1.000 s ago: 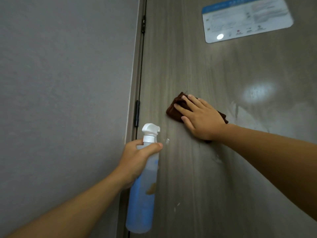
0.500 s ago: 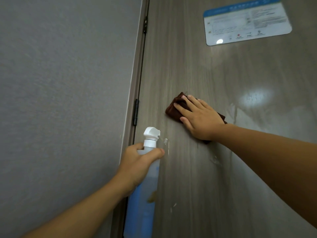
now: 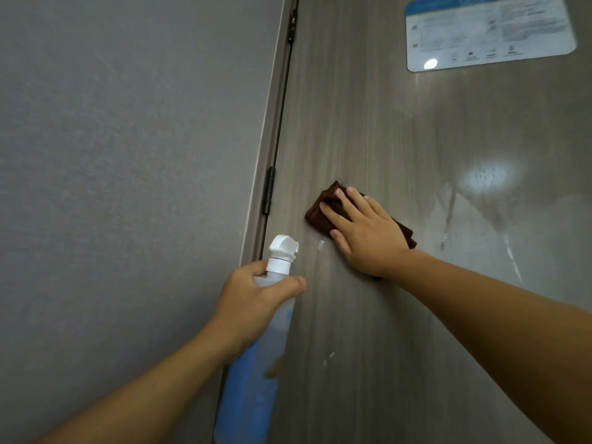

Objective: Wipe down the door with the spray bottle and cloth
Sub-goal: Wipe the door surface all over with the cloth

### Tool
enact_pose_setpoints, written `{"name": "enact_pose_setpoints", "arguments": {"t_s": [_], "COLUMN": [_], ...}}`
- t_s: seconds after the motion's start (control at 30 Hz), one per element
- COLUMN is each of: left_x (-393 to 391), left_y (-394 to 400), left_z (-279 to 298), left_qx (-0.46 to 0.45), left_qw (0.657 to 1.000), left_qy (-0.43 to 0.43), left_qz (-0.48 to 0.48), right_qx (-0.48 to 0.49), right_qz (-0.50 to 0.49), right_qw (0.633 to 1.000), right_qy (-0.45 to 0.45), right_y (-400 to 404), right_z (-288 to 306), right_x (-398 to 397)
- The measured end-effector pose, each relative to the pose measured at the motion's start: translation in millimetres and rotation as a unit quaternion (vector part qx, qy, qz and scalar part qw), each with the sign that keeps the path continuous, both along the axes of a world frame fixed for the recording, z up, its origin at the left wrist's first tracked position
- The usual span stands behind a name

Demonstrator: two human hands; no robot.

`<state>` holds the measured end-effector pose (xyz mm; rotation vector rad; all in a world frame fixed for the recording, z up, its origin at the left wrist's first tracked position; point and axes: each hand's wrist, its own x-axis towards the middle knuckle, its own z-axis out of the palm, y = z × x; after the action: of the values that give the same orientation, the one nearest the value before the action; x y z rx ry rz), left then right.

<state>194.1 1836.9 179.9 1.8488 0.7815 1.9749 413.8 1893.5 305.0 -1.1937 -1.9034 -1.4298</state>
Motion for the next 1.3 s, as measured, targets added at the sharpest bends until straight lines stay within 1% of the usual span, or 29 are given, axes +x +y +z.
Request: {"name": "enact_pose_setpoints", "arguments": {"t_s": [0.1, 0.17, 0.27, 0.3, 0.33, 0.4, 0.47, 0.57, 0.63, 0.7, 0.8, 0.87, 0.93, 1.0, 1.03, 1.13, 1.2, 1.3], "left_x": [2.7, 6.0, 9.6, 10.2, 10.7, 10.7, 9.9, 8.4, 7.0, 5.4, 1.1, -1.7, -2.7, -4.0, -5.5, -7.8, -7.9, -6.9], "left_y": [2.2, 4.5, 6.2, 6.5, 6.6, 7.5, 9.1, 12.1, 13.4, 12.4, 10.7, 9.1, 7.1, 4.7, 5.0, 6.6, 8.5, 8.7], "left_z": [-4.4, -5.3, -3.0, -2.9, -3.0, -3.3, -3.7, -3.0, -2.5, -1.1, 2.6, 4.9, 7.0, 8.4, 9.1, 9.5, 9.1, 9.3], "left_qx": [-0.005, -0.011, -0.013, -0.012, -0.012, -0.013, -0.015, -0.021, -0.021, -0.018, -0.015, -0.021, -0.025, -0.024, -0.02, -0.023, -0.028, -0.029], "left_qw": [1.0, 1.0, 0.999, 1.0, 1.0, 1.0, 1.0, 0.999, 0.998, 0.998, 0.997, 0.996, 0.996, 0.995, 0.995, 0.993, 0.992, 0.993], "left_qy": [-0.005, -0.022, -0.029, -0.027, -0.025, -0.021, -0.023, -0.044, -0.049, -0.052, -0.071, -0.082, -0.086, -0.092, -0.097, -0.114, -0.119, -0.118], "left_qz": [0.011, 0.003, -0.009, -0.009, -0.009, -0.011, -0.014, -0.02, -0.017, -0.014, -0.005, -0.002, -0.008, -0.006, -0.002, 0.006, 0.007, 0.011], "right_qx": [0.003, -0.014, -0.025, -0.017, -0.006, 0.013, 0.023, 0.039, 0.05, 0.053, 0.038, 0.015, -0.013, -0.025, -0.02, 0.007, 0.017, 0.024], "right_qz": [-0.005, -0.014, -0.021, -0.02, -0.016, -0.013, -0.013, -0.008, -0.004, 0.006, 0.038, 0.053, 0.049, 0.038, 0.033, 0.002, -0.007, -0.002], "right_qw": [0.998, 0.994, 0.99, 0.991, 0.995, 1.0, 0.998, 0.993, 0.992, 0.996, 0.998, 0.992, 0.98, 0.973, 0.977, 0.996, 0.999, 0.999], "right_qy": [-0.057, -0.104, -0.139, -0.13, -0.103, -0.011, 0.057, 0.113, 0.119, 0.073, -0.035, -0.118, -0.195, -0.224, -0.209, -0.089, -0.031, 0.039], "right_y": [6.1, 11.0, 12.0, 10.6, 9.1, 7.0, 9.0, 18.4, 24.0, 26.0, 28.4, 30.6, 29.3, 25.4, 23.5, 21.4, 22.2, 28.2], "right_z": [-35.4, -54.3, -51.4, -43.9, -34.8, -12.0, 6.7, 8.9, -4.8, -24.0, -54.9, -73.4, -79.6, -68.0, -57.5, -18.6, 1.4, 5.2], "right_x": [-3.0, -1.7, 0.7, 0.3, -0.9, -7.2, -21.3, -44.6, -54.3, -57.5, -51.4, -43.2, -34.8, -33.4, -35.7, -47.9, -59.6, -80.7]}}
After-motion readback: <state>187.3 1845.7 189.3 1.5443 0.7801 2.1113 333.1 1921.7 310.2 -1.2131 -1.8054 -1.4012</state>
